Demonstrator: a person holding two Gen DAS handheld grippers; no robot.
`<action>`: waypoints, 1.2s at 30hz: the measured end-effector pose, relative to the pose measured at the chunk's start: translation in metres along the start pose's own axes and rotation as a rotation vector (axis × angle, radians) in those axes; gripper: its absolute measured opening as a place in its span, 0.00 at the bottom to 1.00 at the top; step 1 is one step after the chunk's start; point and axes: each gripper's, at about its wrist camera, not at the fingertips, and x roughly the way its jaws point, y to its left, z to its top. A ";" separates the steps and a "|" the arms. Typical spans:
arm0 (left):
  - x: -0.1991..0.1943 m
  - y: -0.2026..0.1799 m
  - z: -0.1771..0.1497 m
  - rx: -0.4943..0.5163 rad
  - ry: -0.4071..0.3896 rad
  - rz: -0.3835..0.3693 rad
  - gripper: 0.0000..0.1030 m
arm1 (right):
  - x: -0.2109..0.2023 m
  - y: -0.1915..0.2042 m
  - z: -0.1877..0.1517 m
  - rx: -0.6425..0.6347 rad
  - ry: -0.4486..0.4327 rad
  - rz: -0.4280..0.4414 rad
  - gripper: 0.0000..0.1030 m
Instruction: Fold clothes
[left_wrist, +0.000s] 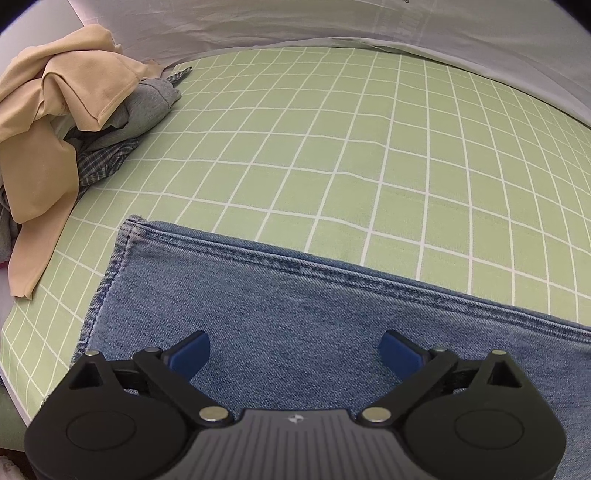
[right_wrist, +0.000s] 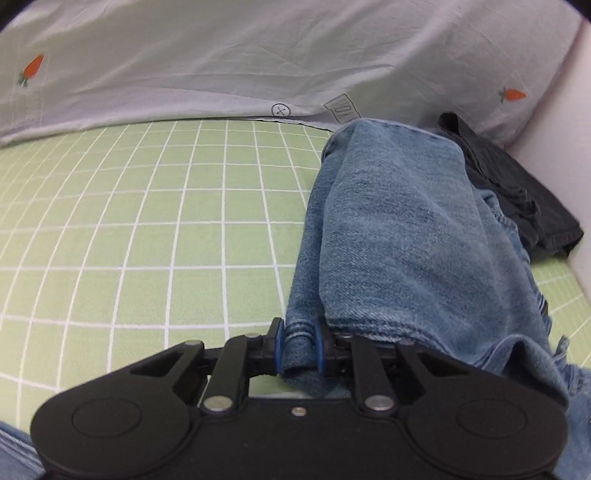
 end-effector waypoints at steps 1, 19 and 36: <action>0.000 0.001 0.000 -0.007 0.001 -0.003 0.96 | 0.001 -0.007 0.002 0.071 0.011 0.031 0.15; 0.000 -0.002 0.004 -0.016 0.003 0.003 0.97 | -0.056 0.044 0.056 0.424 -0.020 0.955 0.01; -0.023 -0.033 0.004 0.060 -0.026 -0.065 0.96 | -0.059 -0.060 0.015 0.236 -0.176 0.270 1.00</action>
